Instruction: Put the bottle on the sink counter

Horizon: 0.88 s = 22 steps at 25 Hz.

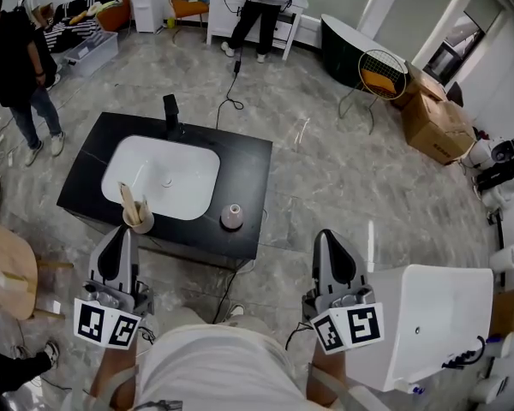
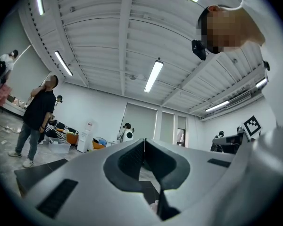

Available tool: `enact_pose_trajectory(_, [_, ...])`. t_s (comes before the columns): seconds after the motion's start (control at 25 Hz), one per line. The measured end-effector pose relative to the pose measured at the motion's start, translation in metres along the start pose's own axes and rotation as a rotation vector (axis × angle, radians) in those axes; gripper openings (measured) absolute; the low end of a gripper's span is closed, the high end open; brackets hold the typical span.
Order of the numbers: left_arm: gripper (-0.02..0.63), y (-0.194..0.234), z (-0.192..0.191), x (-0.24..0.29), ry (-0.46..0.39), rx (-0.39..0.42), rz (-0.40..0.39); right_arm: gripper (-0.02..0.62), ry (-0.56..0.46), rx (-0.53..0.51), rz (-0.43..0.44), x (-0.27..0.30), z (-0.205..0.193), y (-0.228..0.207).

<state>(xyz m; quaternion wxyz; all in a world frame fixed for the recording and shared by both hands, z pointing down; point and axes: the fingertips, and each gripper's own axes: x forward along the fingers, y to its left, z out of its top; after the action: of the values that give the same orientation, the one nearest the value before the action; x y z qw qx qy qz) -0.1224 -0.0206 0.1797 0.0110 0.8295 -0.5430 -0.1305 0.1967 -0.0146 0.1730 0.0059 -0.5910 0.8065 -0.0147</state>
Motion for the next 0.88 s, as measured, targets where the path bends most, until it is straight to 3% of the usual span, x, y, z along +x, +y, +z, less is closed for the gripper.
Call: enact_pose_trajectory(0.88, [0.015,0.0,-0.01,0.005,0.013,0.0,0.049,0.009,0.033,-0.008,0.082,0.027,-0.012,0.002])
